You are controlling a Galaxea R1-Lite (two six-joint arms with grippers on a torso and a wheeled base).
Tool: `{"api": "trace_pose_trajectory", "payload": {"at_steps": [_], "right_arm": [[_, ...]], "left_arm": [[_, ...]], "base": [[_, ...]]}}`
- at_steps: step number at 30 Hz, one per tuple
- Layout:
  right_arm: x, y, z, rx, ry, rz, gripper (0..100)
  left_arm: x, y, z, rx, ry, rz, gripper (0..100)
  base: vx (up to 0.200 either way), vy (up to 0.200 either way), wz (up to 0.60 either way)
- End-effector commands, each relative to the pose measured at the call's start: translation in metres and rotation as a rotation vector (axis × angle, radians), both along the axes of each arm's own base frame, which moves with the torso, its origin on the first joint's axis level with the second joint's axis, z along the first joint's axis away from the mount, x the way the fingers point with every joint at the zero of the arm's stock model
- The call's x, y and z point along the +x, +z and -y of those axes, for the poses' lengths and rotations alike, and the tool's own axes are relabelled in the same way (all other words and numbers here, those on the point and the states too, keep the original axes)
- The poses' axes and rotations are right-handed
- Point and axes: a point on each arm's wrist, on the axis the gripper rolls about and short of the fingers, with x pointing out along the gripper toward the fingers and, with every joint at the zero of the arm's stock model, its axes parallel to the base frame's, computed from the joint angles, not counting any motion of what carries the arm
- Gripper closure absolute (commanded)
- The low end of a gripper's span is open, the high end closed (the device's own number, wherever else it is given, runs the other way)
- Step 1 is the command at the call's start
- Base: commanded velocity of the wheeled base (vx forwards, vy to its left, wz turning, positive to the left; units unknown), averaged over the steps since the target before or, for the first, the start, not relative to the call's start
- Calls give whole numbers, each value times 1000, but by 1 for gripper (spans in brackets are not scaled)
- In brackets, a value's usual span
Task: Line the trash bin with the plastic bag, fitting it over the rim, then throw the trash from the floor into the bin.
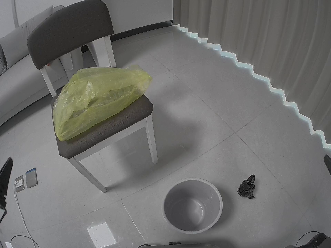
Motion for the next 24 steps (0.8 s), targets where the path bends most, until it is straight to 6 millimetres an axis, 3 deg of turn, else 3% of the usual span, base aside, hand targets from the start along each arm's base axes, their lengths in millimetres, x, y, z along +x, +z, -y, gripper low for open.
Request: {"api": "trace_pose_trajectory", "payload": {"at_steps": [1, 4, 7, 15, 24], "right_arm": [[76, 7, -11, -67, 45, -163, 0], [76, 5, -11, -62, 45, -174, 0], [76, 1, -11, -62, 45, -192, 0], [83, -2, -12, -66, 49, -219, 0], [83, -1, -12, -64, 48, -214, 0]], "left_arm": [[103, -2, -7, 37, 88, -363, 0], [116, -7, -10, 57, 96, -403, 0], [147, -10, -18, 119, 140, -447, 0], [196, -22, -27, 221, 247, -525, 0], [220, -19, -17, 228, 186, -481, 0]], "base": [[0, 0, 0], [0, 0, 0], [0, 0, 0], [0, 0, 0], [0, 0, 0]]}}
